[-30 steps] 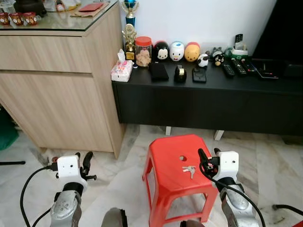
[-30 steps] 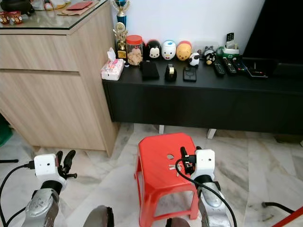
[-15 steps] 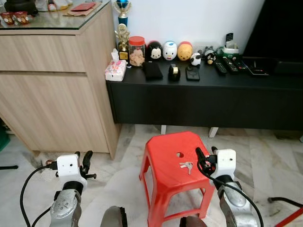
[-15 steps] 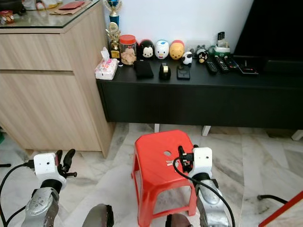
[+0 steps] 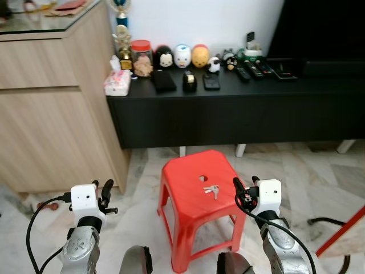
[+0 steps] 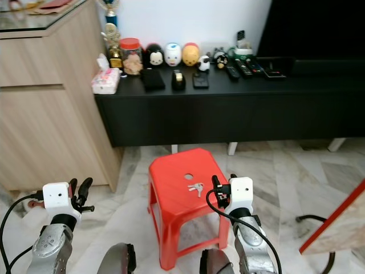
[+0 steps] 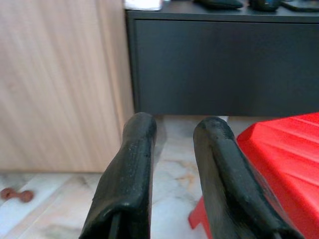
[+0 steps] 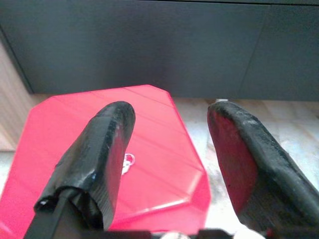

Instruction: Hang keys on a hook

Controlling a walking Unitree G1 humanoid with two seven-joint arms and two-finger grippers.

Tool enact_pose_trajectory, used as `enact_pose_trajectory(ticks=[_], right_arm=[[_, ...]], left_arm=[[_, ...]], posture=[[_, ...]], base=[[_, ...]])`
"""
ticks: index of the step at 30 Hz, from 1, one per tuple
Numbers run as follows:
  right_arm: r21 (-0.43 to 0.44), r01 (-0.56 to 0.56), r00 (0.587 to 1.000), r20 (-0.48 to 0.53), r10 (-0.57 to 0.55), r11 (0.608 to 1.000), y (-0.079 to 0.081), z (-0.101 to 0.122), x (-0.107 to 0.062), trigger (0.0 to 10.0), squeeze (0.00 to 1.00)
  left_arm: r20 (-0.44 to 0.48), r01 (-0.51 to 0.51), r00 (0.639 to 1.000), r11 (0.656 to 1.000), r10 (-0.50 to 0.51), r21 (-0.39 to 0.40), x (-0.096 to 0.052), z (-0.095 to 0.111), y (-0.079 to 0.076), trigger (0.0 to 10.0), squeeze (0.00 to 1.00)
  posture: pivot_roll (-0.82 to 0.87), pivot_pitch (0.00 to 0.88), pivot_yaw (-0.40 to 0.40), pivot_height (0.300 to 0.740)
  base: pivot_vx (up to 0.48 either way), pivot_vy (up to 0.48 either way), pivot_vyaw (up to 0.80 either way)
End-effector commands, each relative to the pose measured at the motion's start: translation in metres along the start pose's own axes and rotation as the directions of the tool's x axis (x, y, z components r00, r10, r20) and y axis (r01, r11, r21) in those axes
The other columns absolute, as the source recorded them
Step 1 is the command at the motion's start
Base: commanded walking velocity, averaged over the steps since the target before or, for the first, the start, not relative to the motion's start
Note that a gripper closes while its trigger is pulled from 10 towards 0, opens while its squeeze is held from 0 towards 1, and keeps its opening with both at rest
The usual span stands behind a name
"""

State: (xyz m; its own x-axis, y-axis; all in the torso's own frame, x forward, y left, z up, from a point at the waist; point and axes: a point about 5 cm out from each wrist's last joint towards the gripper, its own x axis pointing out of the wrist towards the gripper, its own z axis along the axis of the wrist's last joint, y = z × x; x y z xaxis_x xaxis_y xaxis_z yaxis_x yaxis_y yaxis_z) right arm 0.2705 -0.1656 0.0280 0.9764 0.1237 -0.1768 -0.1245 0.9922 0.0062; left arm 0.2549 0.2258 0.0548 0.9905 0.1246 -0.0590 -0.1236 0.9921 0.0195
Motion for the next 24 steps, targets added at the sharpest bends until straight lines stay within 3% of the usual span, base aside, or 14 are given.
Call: enact_pose_trajectory(ticks=[1, 19, 24], right_arm=[[0.003, -0.003, 1.000, -0.009, 0.003, 1.000, 0.0018, -0.0002, 0.0010, 10.0, 0.00], [-0.008, 0.005, 1.000, 0.009, -0.005, 1.000, 0.0021, 0.0031, 0.0024, 10.0, 0.00], [-0.049, -0.008, 1.000, 0.011, 0.009, 0.999, 0.0030, 0.0039, 0.0025, 10.0, 0.00]], left_arm=[[-0.006, 0.010, 1.000, 1.000, -0.010, 0.004, 0.0026, 0.0014, -0.0028, 10.0, 0.00], [-0.009, 0.009, 1.000, 1.000, -0.009, 0.003, 0.0025, 0.0006, -0.0026, 10.0, 0.00], [-0.010, 0.007, 1.000, 1.000, -0.007, 0.002, 0.0025, 0.0007, -0.0030, 10.0, 0.00]], posture=[[-0.07, 0.000, -0.023, 0.600], [-0.07, 0.000, -0.024, 0.577], [-0.07, 0.000, -0.027, 0.577]], base=[[0.000, 0.000, 0.00], [0.000, 0.000, 0.00], [0.000, 0.000, 0.00]])
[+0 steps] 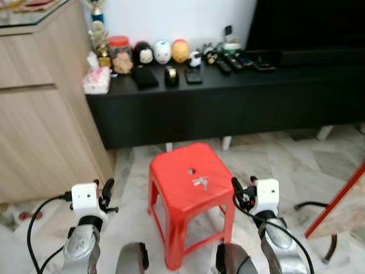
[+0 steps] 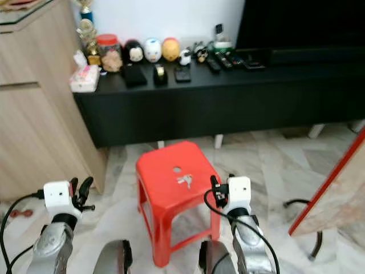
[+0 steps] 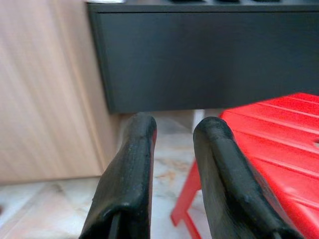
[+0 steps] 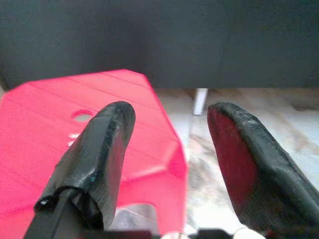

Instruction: Hang keys on a hook

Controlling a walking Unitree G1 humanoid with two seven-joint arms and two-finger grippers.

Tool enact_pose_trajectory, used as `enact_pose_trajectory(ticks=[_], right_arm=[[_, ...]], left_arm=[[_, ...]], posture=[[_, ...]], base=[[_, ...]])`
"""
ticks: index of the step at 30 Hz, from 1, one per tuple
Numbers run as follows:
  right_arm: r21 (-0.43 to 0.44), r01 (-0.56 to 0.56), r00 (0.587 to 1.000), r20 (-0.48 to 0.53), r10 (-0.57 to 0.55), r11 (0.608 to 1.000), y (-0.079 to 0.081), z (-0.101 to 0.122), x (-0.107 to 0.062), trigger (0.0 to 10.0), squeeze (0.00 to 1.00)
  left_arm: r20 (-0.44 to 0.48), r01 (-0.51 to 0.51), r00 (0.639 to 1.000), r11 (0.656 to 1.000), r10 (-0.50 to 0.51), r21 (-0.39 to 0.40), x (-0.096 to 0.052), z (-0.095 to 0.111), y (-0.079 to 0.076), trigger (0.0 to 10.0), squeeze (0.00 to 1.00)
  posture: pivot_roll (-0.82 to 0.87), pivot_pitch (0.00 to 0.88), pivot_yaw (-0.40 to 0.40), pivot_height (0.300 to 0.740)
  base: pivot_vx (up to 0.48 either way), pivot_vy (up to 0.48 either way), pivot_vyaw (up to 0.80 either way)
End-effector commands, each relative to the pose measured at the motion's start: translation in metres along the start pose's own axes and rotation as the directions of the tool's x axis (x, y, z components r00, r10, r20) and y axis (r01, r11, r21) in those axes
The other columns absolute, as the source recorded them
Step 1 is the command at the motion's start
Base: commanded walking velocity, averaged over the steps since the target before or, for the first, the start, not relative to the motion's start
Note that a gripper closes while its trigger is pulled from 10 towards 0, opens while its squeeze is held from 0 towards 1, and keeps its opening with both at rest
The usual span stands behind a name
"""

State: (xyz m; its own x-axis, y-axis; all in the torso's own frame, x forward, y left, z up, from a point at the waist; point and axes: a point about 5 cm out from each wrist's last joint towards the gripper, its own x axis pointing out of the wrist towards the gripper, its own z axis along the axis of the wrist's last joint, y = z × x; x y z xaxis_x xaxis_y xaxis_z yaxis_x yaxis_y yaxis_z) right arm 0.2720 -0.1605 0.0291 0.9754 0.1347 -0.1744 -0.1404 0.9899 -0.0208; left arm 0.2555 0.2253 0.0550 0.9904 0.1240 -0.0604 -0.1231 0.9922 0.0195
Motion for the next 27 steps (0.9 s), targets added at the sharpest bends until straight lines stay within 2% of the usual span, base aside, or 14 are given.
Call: enact_pose_trajectory(ticks=[1, 5, 10, 16, 27], right_arm=[[-0.026, -0.001, 1.000, 0.009, 0.001, 1.000, -0.0019, 0.0025, 0.0005, 10.0, 0.00], [-0.030, -0.006, 1.000, 0.012, 0.007, 1.000, -0.0017, 0.0029, 0.0006, 10.0, 0.00], [-0.010, -0.012, 1.000, 0.017, 0.012, 1.000, 0.0012, 0.0029, 0.0006, 10.0, 0.00], [-0.048, -0.026, 0.999, 0.019, 0.027, 0.998, 0.0008, 0.0036, 0.0006, 10.0, 0.00], [-0.041, -0.040, 0.999, 0.023, 0.040, 0.998, 0.0026, 0.0036, 0.0001, 10.0, 0.00]], left_arm=[[-0.008, 0.006, 1.000, 1.000, -0.006, 0.002, 0.0020, 0.0007, -0.0025, 10.0, 0.00], [-0.035, 0.001, 0.999, 1.000, 0.000, 0.024, 0.0022, -0.0026, -0.0024, 10.0, 0.00], [-0.023, 0.010, 1.000, 1.000, -0.009, 0.009, 0.0022, -0.0016, -0.0039, 10.0, 0.00], [-0.022, 0.012, 1.000, 1.000, -0.011, 0.007, 0.0023, -0.0014, -0.0046, 10.0, 0.00], [-0.021, 0.015, 1.000, 1.000, -0.015, 0.006, 0.0031, -0.0010, -0.0053, 10.0, 0.00]], posture=[[-0.07, 0.000, -0.028, 0.577], [-0.07, 0.000, -0.029, 0.577], [-0.07, 0.000, -0.031, 0.577], [-0.07, 0.000, -0.033, 0.577], [-0.08, 0.000, -0.032, 0.577]], base=[[0.000, 0.000, 0.00], [0.000, 0.000, 0.52], [0.000, 0.000, 0.53], [0.000, 0.000, 0.00], [0.000, 0.000, 0.79]])
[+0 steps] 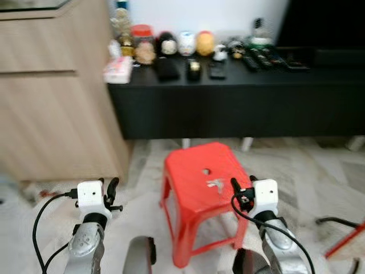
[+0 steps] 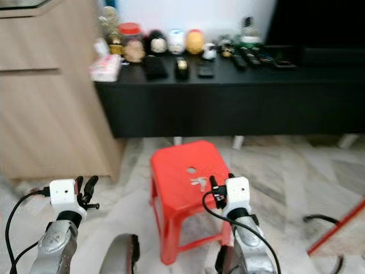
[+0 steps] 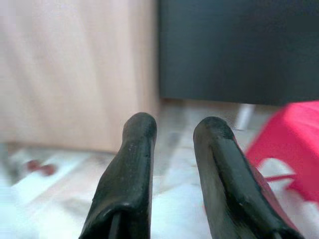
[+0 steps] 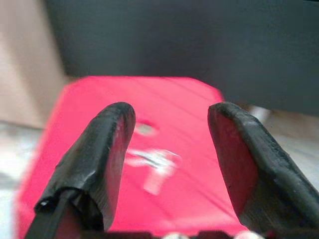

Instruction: Hang keys on a hook

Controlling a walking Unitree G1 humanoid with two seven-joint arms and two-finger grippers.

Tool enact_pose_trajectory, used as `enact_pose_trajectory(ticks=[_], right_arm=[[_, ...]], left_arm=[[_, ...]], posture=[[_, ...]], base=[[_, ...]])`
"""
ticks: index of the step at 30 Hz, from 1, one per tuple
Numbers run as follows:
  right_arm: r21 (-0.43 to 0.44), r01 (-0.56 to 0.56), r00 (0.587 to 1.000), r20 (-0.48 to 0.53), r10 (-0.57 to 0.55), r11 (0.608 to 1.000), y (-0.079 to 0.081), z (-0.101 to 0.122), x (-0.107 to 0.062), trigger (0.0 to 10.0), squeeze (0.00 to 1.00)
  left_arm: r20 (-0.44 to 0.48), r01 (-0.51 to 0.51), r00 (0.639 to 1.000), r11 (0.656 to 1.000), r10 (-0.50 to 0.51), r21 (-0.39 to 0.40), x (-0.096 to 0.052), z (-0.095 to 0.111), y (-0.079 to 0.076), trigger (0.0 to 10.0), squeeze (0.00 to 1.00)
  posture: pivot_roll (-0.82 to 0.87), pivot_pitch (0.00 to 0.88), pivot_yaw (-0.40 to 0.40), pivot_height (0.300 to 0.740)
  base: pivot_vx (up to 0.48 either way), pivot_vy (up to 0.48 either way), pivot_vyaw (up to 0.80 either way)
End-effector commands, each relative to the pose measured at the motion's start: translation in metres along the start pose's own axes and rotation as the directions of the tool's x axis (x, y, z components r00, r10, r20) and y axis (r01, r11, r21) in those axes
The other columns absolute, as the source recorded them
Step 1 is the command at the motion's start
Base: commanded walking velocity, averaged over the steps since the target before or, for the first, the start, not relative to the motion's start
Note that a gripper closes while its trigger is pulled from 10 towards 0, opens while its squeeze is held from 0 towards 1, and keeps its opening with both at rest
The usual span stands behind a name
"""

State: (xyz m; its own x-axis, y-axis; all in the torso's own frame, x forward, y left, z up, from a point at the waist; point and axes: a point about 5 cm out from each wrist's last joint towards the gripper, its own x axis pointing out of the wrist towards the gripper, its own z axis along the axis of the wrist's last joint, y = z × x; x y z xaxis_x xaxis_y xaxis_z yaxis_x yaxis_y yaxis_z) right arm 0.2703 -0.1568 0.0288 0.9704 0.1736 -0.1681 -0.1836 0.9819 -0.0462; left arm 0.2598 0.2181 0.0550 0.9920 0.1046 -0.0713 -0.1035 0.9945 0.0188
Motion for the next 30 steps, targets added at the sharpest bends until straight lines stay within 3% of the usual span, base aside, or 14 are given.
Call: enact_pose_trajectory(ticks=[1, 10, 18, 22, 30], right_arm=[[-0.008, -0.001, 1.000, 0.016, 0.001, 1.000, -0.001, 0.004, 0.001, 10.0, 0.00], [0.022, 0.014, 1.000, 0.011, -0.014, 1.000, -0.004, 0.003, 0.001, 10.0, 0.00], [0.025, 0.034, 0.999, -0.003, -0.034, 0.999, -0.007, 0.000, 0.000, 10.0, 0.00], [0.076, 0.076, 0.997, -0.039, -0.073, 0.994, -0.012, -0.005, 0.000, 10.0, 0.00], [0.049, 0.060, 0.996, -0.075, -0.056, 0.997, -0.014, -0.011, -0.002, 10.0, 0.00]], left_arm=[[-0.010, -0.005, 1.000, 1.000, 0.005, 0.005, 0.000, -0.001, 0.002, 10.0, 0.00], [-0.009, -0.004, 1.000, 1.000, 0.004, 0.004, 0.001, -0.001, 0.002, 10.0, 0.00], [-0.008, 0.001, 1.000, 1.000, -0.001, 0.003, 0.001, -0.001, 0.001, 10.0, 0.00], [-0.009, 0.003, 1.000, 1.000, -0.003, 0.004, 0.001, -0.001, 0.001, 10.0, 0.00], [-0.010, 0.006, 1.000, 1.000, -0.006, 0.000, 0.001, -0.002, 0.000, 10.0, 0.00]], posture=[[-0.08, 0.000, -0.032, 0.577], [-0.08, 0.000, -0.034, 0.577], [-0.08, 0.000, -0.033, 0.577], [-0.08, 0.000, -0.035, 0.577], [-0.08, 0.000, -0.034, 0.577]], base=[[0.000, 0.000, 0.80], [0.000, 0.000, 0.16], [0.240, 0.000, 0.00], [0.259, 0.000, 0.00], [0.293, 0.000, 0.00]])
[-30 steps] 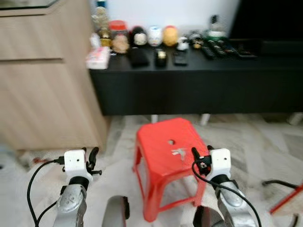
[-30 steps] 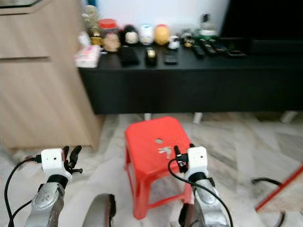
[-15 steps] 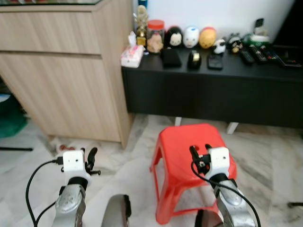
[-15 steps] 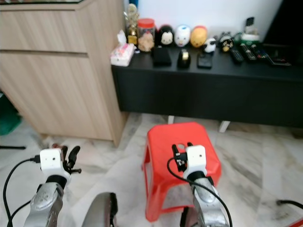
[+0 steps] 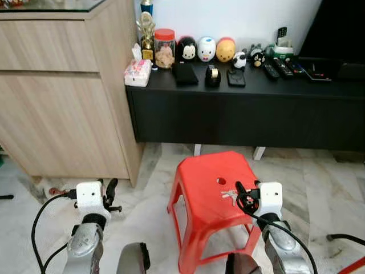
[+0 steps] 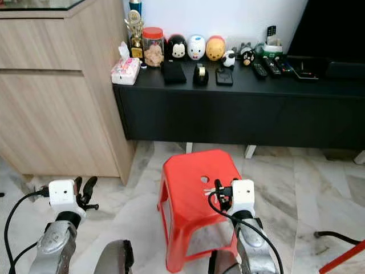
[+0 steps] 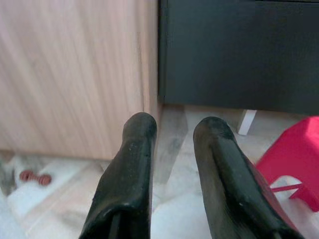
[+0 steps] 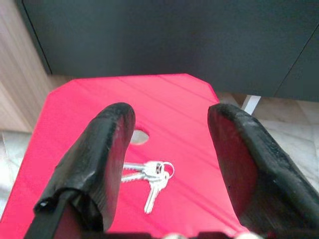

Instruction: Hang keys on a hook

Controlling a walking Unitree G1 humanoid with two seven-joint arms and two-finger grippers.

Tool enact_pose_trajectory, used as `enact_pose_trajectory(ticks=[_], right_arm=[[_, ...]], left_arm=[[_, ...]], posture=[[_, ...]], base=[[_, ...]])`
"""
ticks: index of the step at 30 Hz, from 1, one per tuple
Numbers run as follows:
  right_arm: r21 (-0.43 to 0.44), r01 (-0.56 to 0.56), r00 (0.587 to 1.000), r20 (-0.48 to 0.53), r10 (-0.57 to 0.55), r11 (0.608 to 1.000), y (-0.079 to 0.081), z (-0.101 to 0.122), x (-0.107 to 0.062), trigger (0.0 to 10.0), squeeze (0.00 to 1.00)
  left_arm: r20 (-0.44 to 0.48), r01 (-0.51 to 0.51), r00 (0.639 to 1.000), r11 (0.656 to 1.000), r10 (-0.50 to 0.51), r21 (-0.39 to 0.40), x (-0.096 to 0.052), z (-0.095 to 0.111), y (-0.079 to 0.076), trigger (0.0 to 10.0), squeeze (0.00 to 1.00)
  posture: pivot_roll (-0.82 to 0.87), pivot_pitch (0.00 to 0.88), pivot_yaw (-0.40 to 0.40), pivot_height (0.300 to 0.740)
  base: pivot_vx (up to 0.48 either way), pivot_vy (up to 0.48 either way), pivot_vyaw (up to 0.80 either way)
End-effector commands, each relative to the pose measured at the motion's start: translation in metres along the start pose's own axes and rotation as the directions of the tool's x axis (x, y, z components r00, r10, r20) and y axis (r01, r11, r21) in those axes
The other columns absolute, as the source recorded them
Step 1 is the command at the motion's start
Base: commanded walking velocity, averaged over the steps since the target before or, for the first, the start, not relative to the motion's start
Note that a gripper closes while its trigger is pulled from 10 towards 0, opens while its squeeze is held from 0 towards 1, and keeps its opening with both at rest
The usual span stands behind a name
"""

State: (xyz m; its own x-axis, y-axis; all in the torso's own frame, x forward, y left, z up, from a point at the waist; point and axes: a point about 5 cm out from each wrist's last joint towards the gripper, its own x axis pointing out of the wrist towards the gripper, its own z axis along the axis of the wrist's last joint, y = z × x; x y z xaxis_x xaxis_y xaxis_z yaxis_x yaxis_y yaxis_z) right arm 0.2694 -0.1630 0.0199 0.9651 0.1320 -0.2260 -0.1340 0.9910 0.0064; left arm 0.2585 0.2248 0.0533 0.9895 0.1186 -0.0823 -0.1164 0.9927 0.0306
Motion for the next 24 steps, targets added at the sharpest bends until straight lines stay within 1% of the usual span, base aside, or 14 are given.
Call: enact_pose_trajectory(ticks=[1, 13, 17, 20, 24], right_arm=[[-0.011, 0.018, 1.000, -0.012, -0.018, 1.000, -0.008, -0.001, -0.002, 10.0, 0.00], [-0.009, -0.016, 0.999, -0.033, 0.016, 1.000, -0.004, -0.004, -0.003, 10.0, 0.00], [-0.032, -0.037, 0.997, -0.064, 0.035, 0.999, -0.005, -0.010, -0.006, 10.0, 0.00], [-0.018, -0.015, 0.994, -0.107, 0.013, 1.000, -0.009, -0.018, -0.007, 10.0, 0.00], [-0.017, -0.032, 0.990, -0.140, 0.030, 0.999, -0.010, -0.023, -0.008, 10.0, 0.00]], left_arm=[[0.001, 0.022, 1.000, 1.000, -0.022, -0.011, 0.002, 0.000, -0.007, 10.0, 0.00], [0.000, 0.032, 0.999, 0.999, -0.032, -0.015, 0.003, 0.000, -0.009, 10.0, 0.00], [0.002, 0.041, 0.999, 0.999, -0.041, -0.019, 0.005, 0.001, -0.012, 10.0, 0.00], [0.014, 0.041, 0.999, 0.999, -0.041, -0.033, 0.006, 0.003, -0.012, 10.0, 0.00], [0.016, 0.043, 0.999, 0.998, -0.043, -0.035, 0.007, 0.004, -0.013, 10.0, 0.00]], posture=[[-0.08, 0.000, -0.034, 0.577], [-0.10, 0.000, -0.030, 0.577], [-0.10, 0.000, -0.028, 0.577], [-0.10, 0.000, -0.028, 0.577], [-0.11, 0.000, -0.029, 0.577]], base=[[0.296, 0.000, 0.00], [0.298, 0.000, 0.00], [0.302, 0.000, 0.00], [0.000, 0.000, 0.00], [0.000, 0.000, 0.00]])
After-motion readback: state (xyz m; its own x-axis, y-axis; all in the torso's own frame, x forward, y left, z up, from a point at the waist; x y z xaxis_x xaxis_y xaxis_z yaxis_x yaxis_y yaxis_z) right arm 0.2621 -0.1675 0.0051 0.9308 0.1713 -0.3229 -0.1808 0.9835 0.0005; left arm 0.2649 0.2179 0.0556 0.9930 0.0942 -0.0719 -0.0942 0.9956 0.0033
